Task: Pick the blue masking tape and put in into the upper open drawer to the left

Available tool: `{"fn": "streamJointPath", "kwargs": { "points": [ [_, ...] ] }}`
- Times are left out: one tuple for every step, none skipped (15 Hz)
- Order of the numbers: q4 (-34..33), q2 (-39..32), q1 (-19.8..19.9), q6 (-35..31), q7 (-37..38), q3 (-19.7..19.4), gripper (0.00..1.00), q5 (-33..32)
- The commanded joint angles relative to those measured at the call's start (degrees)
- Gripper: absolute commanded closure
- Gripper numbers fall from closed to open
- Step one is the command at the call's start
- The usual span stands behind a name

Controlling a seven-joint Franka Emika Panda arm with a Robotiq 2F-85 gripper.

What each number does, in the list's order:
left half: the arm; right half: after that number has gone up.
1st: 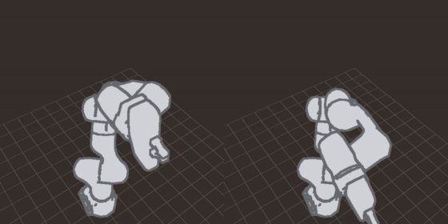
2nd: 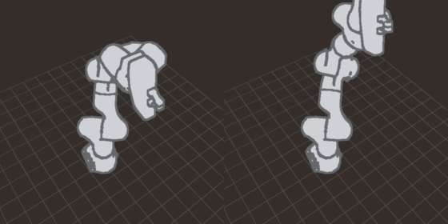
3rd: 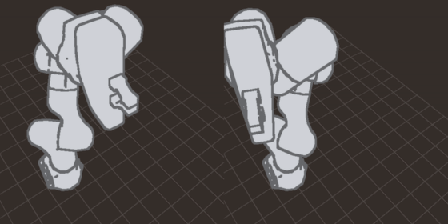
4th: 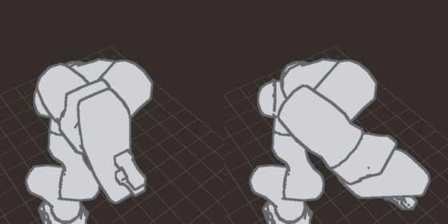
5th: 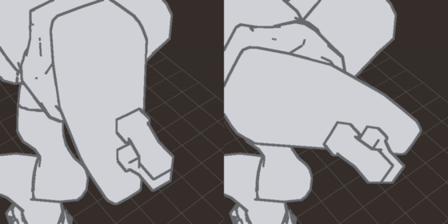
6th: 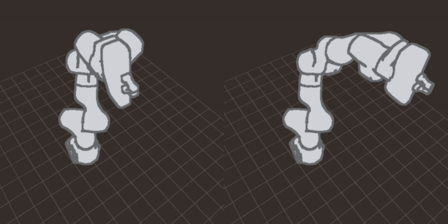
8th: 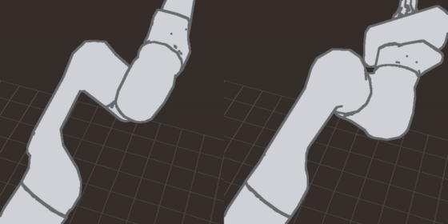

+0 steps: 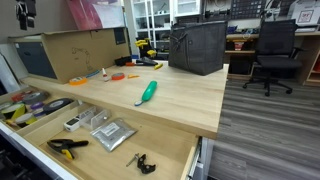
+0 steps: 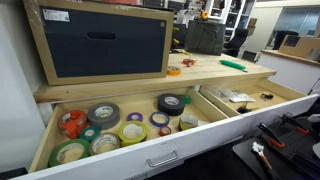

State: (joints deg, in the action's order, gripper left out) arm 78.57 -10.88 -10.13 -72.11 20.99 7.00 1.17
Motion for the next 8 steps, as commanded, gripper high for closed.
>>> {"fn": "streamJointPath", "kwargs": {
  "points": [
    [-8.4, -4.9, -3.4, 7.7, 3.7, 0.6, 0.0, -7.7],
    [-9.6, -5.8, -4.5, 8.7, 4.0, 0.6, 0.0, -9.9],
    [-4.5, -2.5, -3.0, 4.8, 2.0, 0.2, 0.0, -6.7],
    [-4.9, -3.1, -3.6, 5.1, 2.1, 0.2, 0.0, -7.3],
    [-4.9, -3.2, -3.7, 5.0, 2.1, 0.2, 0.0, -7.3],
    [-4.8, -3.3, -3.7, 5.0, 2.1, 0.2, 0.0, -7.3],
    [-4.8, -3.3, -3.5, 5.0, 2.0, 0.2, 0.0, -7.2],
    [-4.8, -3.3, -3.2, 5.0, 2.0, 0.2, 0.0, -7.2]
  ]
}}
